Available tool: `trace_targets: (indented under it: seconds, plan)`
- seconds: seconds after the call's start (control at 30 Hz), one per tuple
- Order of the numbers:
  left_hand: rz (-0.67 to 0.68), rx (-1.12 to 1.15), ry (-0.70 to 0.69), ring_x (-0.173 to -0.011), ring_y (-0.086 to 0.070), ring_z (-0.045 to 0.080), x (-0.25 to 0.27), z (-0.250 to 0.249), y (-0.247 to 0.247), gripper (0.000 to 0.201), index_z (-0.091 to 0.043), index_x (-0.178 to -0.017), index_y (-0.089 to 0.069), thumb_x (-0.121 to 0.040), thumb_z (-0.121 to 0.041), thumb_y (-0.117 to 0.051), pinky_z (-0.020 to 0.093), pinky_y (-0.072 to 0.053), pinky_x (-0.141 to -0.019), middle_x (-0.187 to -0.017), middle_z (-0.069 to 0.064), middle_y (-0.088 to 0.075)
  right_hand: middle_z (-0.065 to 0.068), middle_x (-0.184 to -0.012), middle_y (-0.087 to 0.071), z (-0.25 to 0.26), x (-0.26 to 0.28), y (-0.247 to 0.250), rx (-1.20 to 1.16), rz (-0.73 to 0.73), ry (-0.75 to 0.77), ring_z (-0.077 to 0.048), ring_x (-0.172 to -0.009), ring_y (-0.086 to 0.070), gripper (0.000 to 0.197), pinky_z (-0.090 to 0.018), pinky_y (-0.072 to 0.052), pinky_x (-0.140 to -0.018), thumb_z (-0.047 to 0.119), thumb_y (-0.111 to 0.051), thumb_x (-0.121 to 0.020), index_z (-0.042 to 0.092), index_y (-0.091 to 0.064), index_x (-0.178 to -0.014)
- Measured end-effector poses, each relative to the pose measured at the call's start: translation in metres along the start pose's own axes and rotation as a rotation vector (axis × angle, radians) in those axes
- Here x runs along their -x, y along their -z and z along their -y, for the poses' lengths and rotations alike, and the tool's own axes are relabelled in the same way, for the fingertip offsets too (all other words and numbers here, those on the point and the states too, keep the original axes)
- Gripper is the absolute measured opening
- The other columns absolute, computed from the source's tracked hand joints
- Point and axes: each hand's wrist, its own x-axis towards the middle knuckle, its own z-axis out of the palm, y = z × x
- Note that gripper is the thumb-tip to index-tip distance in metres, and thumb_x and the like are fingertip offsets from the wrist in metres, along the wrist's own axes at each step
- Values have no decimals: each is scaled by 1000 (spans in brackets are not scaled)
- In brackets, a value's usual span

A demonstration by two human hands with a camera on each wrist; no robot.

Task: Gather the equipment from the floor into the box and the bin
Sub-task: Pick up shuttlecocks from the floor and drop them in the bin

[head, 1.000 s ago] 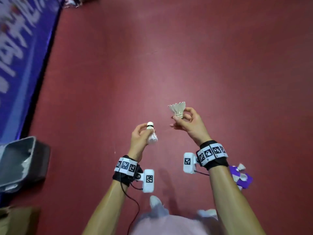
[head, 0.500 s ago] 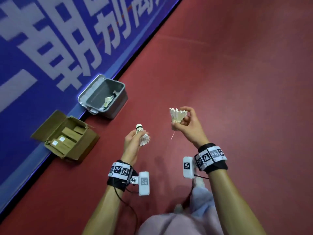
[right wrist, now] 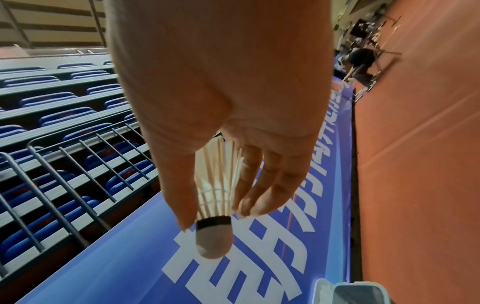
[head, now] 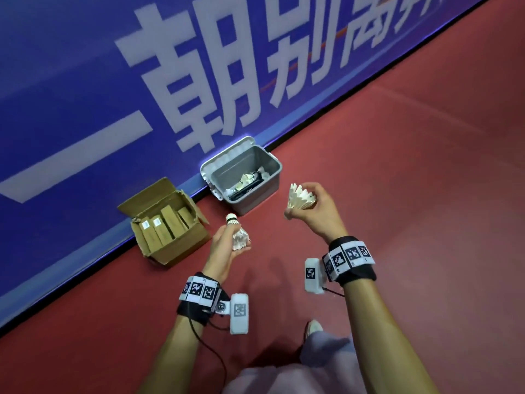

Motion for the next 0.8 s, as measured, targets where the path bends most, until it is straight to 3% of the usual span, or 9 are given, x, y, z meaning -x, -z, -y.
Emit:
trace_targets:
  seconds: [0.2,0.33,0.4,0.47,0.53,0.63,0.67,0.73,0.8]
  plan:
    - [-78,-25,-36,-91,-71,28,-66,-50,8,24,0,-120,-66,-98,-9,-62,37,-61,-85,-96,17,-72,8,-93,-61,17,-115,-35,-25,28,-38,-6,-78,-58,65,-7,-47,-65,1,-91,-67,12,-52,-118]
    - [-147,-52,-81,-84,-74,16,-118,-80,23,21,-21,-112,-67,-94,-13,-72,35,-59,-83,-98,4,-77,3,-94,-65,13,-187,-71,-4,49,-58,-14,-82,-63,63,-32,-56,-78,2,-89,-68,14,-49,-116]
    - [-183,-41,-86,-81,-72,17,-154,-91,33,24,-24,-114,-67,-92,-17,-75,37,-59,-83,-101,3,-75,2,-93,-64,14,-223,-91,13,66,-54,-14,-81,-62,62,-30,-55,-77,0,-87,-71,11,-48,-117]
    - [-205,-34,-85,-76,-71,18,-194,-104,41,28,-18,-121,-65,-94,-23,-73,43,-58,-87,-104,5,-72,-1,-95,-65,15,-263,-109,25,84,-46,-14,-81,-62,59,-27,-53,-77,3,-87,-73,11,-47,-116]
    - [-239,-3,-61,-69,-72,13,-238,-119,49,36,-12,-127,-62,-98,-31,-67,45,-58,-89,-103,2,-70,-7,-101,-69,19,-306,-129,34,88,-25,-16,-84,-64,57,-30,-54,-81,18,-92,-71,18,-50,-110]
    - [-219,19,4,-73,-75,24,-308,-152,62,67,-2,-130,-61,-84,-51,-59,41,-56,-77,-95,11,-73,-7,-101,-71,33,-371,-156,69,51,-14,-15,-86,-66,48,-32,-54,-83,37,-90,-75,20,-58,-105]
    - [-209,-12,18,-77,-75,28,-330,-163,66,65,-1,-126,-62,-83,-50,-57,41,-53,-78,-94,11,-74,-3,-97,-71,40,-391,-163,89,49,-24,-12,-83,-64,45,-28,-53,-80,35,-88,-78,16,-60,-107]
    - [-195,-80,13,-89,-74,37,-370,-187,70,32,-7,-112,-63,-98,-35,-55,43,-56,-82,-101,10,-69,5,-92,-68,50,-428,-173,103,29,-50,-6,-79,-62,43,-21,-50,-73,28,-86,-82,12,-61,-112]
    - [-160,-145,-1,-102,-71,41,-411,-206,72,13,-11,-105,-63,-102,-24,-59,40,-61,-80,-107,12,-65,11,-93,-63,56,-462,-181,133,-3,-63,-3,-80,-61,44,-17,-48,-70,22,-85,-83,17,-57,-117]
